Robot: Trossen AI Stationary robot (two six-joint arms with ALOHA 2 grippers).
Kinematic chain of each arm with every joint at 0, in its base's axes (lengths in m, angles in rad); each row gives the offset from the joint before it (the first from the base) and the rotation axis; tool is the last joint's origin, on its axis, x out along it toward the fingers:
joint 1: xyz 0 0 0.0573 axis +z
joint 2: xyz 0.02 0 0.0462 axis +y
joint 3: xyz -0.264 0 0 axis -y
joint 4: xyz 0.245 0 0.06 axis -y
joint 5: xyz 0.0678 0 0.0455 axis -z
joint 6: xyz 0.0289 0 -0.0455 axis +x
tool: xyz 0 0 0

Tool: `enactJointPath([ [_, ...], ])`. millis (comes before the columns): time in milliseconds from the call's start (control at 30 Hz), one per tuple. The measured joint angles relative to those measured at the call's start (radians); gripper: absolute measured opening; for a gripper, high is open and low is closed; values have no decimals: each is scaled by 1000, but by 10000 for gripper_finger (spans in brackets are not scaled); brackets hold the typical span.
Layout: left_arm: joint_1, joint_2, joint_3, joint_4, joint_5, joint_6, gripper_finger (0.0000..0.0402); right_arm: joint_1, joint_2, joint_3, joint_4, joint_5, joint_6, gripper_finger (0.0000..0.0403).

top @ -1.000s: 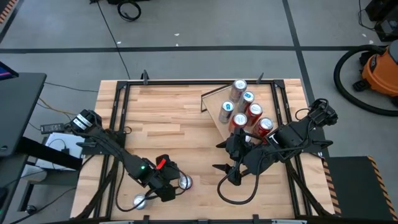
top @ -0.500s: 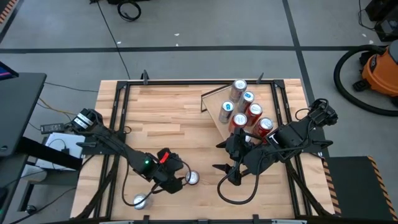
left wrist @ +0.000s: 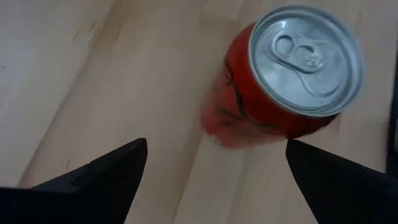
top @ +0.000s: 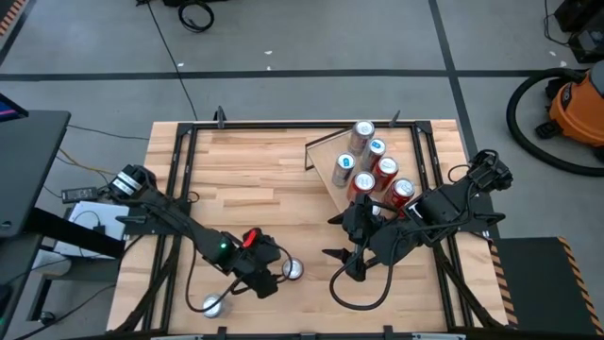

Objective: Place canned beverage on shelf
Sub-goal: Put the red soda can on the shelf aligned with the other red soda can

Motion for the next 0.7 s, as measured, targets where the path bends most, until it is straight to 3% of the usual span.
enactJointPath([
  [200,47,1,0,86,-28,25,396,0,0,0,0,1,0,348],
  [700,91,15,1,83,-24,70,396,0,0,0,1,-2,2,348],
])
